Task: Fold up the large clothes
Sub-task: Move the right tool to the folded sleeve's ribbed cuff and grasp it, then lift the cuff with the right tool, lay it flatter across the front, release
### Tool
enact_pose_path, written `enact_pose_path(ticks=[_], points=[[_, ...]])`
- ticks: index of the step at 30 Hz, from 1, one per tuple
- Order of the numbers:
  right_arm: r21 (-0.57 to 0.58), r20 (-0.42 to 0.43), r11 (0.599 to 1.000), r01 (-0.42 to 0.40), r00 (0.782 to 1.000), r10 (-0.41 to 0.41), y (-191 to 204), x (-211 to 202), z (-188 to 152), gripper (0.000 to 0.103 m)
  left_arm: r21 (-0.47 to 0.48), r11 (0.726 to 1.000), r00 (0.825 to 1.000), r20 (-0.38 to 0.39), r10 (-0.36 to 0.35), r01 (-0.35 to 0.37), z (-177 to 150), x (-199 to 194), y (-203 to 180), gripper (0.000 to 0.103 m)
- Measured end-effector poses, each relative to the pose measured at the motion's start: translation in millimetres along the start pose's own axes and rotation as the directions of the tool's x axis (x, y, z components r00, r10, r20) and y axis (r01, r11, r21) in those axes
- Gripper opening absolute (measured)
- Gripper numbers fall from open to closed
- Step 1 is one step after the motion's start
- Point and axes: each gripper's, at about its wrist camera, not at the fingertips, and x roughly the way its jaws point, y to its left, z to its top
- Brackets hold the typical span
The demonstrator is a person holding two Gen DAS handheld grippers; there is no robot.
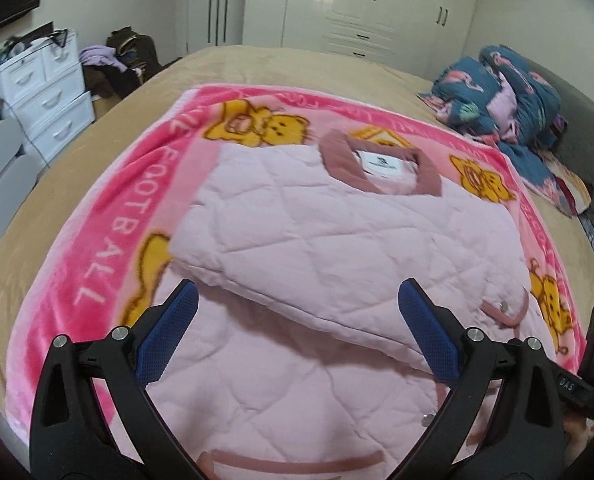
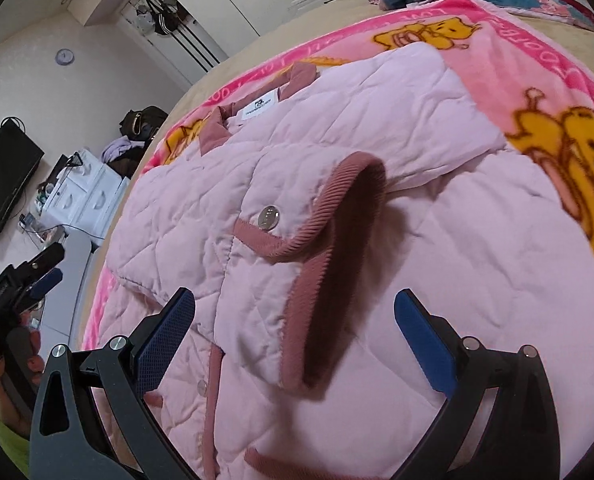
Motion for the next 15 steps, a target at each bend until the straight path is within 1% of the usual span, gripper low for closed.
enact_pose_path(ticks=[3, 4, 5, 6, 7, 8, 9, 10, 12, 13, 15], points=[[0.026, -0.012, 0.999, -0.019, 1.0, 0.019, -0.7, 11.4, 0.3, 0.098, -0.011, 1.0, 1.0, 0.014, 0.011, -0.011, 1.0, -0.9, 11.2, 0.094], [0.033, -0.017, 0.999, -0.031, 0.999, 0.032, -0.8, 15.5, -0.7, 0.092, -0.014, 1.0, 1.0, 0.015, 0.014, -0.014, 1.0, -0.6, 14.0, 0.094], [0.033, -0.022, 0.999, -0.03, 0.999, 0.031, -0.5, 18.6, -1.0, 0.081, -0.022, 1.0, 1.0, 0.015, 0.014, -0.013, 1.2, 0.0, 17.5, 0.094], [0.024, -0.023, 1.0, -0.015, 1.0, 0.015, 0.6, 21.6, -2.2, 0.076, -0.031, 0.999, 1.0, 0.015, 0.013, -0.013, 1.4, 0.9, 21.3, 0.094], [0.009, -0.014, 1.0, -0.003, 1.0, 0.004, 1.5, 22.6, -3.1, 0.063, -0.038, 0.999, 1.0, 0.015, 0.013, -0.012, 1.5, 2.0, 24.8, 0.094], [-0.001, -0.007, 1.0, -0.028, 1.0, 0.028, 1.4, 22.8, -3.2, 0.047, -0.049, 0.999, 1.0, 0.014, 0.015, -0.014, 1.5, 3.1, 28.6, 0.094], [-0.005, -0.003, 0.999, -0.051, 0.999, 0.051, 1.6, 22.5, -3.2, 0.039, -0.063, 0.998, 1.0, 0.013, 0.018, -0.017, 1.6, 4.5, 32.7, 0.094], [-0.034, 0.007, 0.998, -0.053, 0.999, 0.053, 5.2, 20.5, -3.7, 0.03, -0.072, 0.997, 1.0, 0.012, 0.019, -0.018, 1.1, 5.4, 35.4, 0.094], [-0.151, 0.045, 0.989, -0.01, 0.999, 0.016, 23.1, 12.7, -7.3, 0.023, -0.108, 0.994, 1.0, 0.008, 0.014, -0.013, 0.7, 9.4, 44.4, 0.094], [-0.183, 0.061, 0.983, -0.004, 0.998, 0.016, 29.2, 10.5, -6.2, 0.021, -0.128, 0.992, 1.0, 0.003, 0.007, -0.006, 0.5, 11.9, 49.1, 0.094], [-0.237, 0.104, 0.971, -0.012, 0.994, 0.037, 42.9, -1.0, -1.0, 0.019, -0.161, 0.987, 1.0, -0.004, -0.003, 0.002, -0.7, 15.7, 57.0, 0.094]])
